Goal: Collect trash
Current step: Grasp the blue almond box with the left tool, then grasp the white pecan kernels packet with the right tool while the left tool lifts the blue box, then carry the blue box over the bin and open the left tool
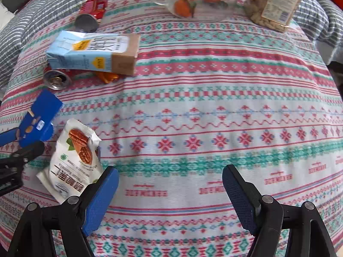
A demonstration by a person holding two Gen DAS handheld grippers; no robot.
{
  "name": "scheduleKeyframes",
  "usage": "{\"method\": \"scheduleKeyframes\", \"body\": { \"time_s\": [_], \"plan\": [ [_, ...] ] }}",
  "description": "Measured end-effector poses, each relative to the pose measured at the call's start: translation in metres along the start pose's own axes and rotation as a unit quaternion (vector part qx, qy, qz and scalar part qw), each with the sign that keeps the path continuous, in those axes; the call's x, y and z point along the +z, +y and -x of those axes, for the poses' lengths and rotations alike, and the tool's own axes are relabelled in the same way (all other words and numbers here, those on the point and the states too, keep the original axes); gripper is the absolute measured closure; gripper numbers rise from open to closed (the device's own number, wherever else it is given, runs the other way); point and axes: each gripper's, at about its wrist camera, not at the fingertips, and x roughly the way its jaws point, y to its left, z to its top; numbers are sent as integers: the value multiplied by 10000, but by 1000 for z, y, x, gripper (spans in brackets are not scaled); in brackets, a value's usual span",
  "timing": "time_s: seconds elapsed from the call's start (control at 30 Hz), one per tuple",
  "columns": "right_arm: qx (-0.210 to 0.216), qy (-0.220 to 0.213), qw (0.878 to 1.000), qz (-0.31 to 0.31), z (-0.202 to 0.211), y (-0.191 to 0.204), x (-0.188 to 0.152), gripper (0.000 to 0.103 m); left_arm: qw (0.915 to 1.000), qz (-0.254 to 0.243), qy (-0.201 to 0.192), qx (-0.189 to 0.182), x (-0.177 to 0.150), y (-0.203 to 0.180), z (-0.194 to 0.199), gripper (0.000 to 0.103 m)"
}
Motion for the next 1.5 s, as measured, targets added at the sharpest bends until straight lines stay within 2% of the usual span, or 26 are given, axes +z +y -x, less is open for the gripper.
{"method": "scheduleKeyframes", "body": {
  "time_s": [0.2, 0.4, 0.6, 0.73, 0.8, 0.87, 0.93, 1.13, 1.33, 1.5],
  "plan": [
    [123, 70, 9997, 188, -6, 25, 1, 20, 9993, 348, 1, 99, -14, 30, 18, 27],
    [539, 287, 9980, 183, -18, 56, 5, 20, 9978, 641, -19, 192, -28, 58, 29, 27],
    [707, 502, 9961, 174, -36, 81, 11, 19, 9967, 774, -38, 251, -40, 77, 39, 27],
    [608, 750, 9952, 180, -56, 92, 8, 19, 9965, 804, -34, 242, -48, 85, 44, 27],
    [436, 660, 9963, 350, -56, 99, 5, 19, 9962, 830, -44, 240, -52, 90, 47, 27],
    [229, 647, 9963, 516, -56, 105, 1, 27, 9960, 856, -67, 245, -53, 93, 50, 27],
    [85, 609, 9963, 594, -55, 108, -1, 31, 9956, 891, -87, 264, -55, 98, 52, 27],
    [387, 529, 9964, 530, -39, 112, -4, 46, 9932, 1101, -193, 322, -63, 119, 63, 27],
    [606, 270, 9959, 614, -15, 123, -3, 46, 9866, 1534, -334, 448, -77, 158, 80, 27],
    [759, 121, 9927, 925, -2, 154, 1, 46, 9739, 2141, -450, 597, -98, 207, 95, 27]
  ]
}}
